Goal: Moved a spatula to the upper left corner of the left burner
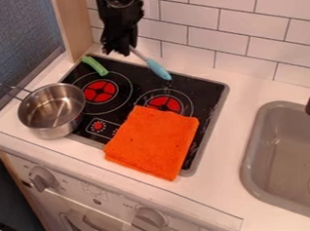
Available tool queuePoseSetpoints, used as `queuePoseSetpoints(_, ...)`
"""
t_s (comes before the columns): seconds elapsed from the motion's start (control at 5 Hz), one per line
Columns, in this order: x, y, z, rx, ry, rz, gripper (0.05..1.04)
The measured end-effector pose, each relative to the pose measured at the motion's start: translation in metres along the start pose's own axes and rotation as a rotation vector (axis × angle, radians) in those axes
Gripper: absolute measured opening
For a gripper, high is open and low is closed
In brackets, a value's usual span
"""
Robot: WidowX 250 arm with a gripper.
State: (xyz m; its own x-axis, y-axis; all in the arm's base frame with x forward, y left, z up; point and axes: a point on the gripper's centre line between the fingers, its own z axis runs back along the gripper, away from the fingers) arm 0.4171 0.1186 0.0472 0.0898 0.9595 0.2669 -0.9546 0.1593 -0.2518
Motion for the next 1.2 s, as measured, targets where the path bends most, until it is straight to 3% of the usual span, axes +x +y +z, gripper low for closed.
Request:
queuePoseSetpoints(0.4, 0.016, 0.011, -0.030, 0.060, -0.009, 0.023, 0.255)
queuePoseSetpoints(0.8, 0.021, 0.017, -0.033, 0.077, 0.005, 0.036, 0.829)
queuePoseSetpoints(1.0, 0.019, 0.017, -0.034, 0.070, 0.012, 0.043, 1.004)
queuePoseSetpoints(1.2, 0.020, 0.017, -0.033, 0.069, 0.007, 0.035, 1.003)
